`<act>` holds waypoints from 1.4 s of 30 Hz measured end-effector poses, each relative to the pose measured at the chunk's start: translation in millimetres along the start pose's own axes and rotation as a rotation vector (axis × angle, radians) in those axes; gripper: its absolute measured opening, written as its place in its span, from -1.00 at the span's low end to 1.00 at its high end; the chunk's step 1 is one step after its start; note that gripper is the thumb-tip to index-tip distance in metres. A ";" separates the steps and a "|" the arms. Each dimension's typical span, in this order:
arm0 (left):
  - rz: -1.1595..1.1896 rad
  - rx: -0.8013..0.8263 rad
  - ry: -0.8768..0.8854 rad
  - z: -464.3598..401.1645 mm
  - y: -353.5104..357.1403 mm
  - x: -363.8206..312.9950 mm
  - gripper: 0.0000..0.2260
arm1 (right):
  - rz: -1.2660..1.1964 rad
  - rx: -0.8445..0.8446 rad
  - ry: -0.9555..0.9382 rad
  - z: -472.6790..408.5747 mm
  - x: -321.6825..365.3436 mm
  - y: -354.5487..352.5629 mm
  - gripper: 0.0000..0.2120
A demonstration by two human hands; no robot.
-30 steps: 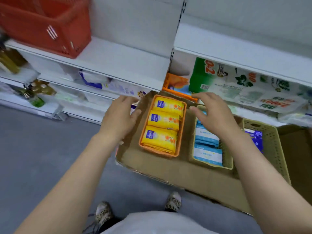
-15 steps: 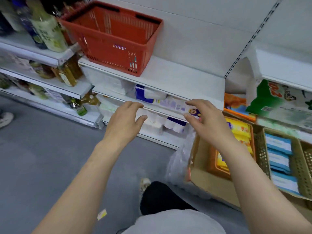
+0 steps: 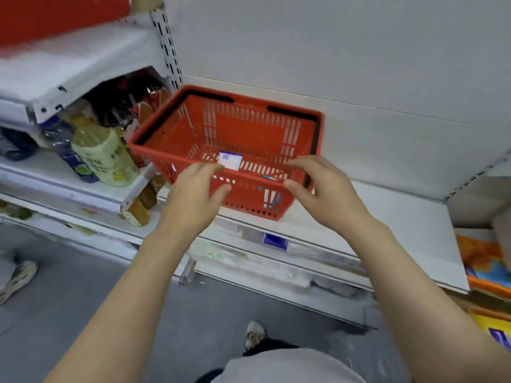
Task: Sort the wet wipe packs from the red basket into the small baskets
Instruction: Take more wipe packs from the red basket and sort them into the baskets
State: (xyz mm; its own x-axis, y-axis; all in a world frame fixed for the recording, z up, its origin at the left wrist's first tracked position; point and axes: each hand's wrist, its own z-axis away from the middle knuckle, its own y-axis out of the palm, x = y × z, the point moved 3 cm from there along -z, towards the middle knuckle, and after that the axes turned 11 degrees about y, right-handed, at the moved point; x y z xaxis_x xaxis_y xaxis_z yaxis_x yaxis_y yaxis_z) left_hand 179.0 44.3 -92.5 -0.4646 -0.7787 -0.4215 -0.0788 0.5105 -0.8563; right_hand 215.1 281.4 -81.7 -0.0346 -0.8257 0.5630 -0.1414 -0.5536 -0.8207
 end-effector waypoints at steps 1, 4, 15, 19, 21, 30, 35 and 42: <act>-0.002 -0.011 -0.008 -15.2 -3.8 15.3 -0.65 | 0.023 0.003 -0.004 -20.0 7.6 3.2 -0.66; -0.021 0.002 -0.027 -51.7 -6.0 61.0 -0.67 | 0.044 0.025 0.014 -72.0 24.3 19.8 -0.65; -0.091 0.841 0.053 -190.0 50.0 182.8 -0.49 | 0.363 0.617 0.381 -210.1 -2.4 137.9 -0.49; -0.084 1.107 0.079 -213.9 67.8 202.0 -0.43 | 0.424 0.682 0.544 -234.0 -27.0 159.5 -0.54; -0.093 1.225 0.101 -218.5 75.6 208.3 -0.45 | 0.434 0.742 0.616 -234.2 -39.1 169.8 -0.50; -0.295 1.535 0.071 -215.1 103.6 220.3 -0.30 | 0.540 0.795 0.750 -221.9 -65.2 194.1 -0.18; -0.365 1.571 0.000 -216.5 120.3 227.0 -0.42 | 0.578 0.790 0.740 -221.6 -65.1 198.4 -0.10; -0.325 1.581 -0.116 -214.7 137.3 237.6 -0.52 | 0.352 0.900 0.792 -222.1 -72.3 196.6 -0.35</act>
State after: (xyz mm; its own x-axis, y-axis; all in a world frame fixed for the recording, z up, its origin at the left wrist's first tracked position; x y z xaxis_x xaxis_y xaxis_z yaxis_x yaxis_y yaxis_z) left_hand -131.5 7.6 -246.1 -0.5389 -0.8327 -0.1268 0.8183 -0.4818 -0.3135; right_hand -29.9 256.3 -262.1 -0.5631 -0.8247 -0.0531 0.7118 -0.4514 -0.5381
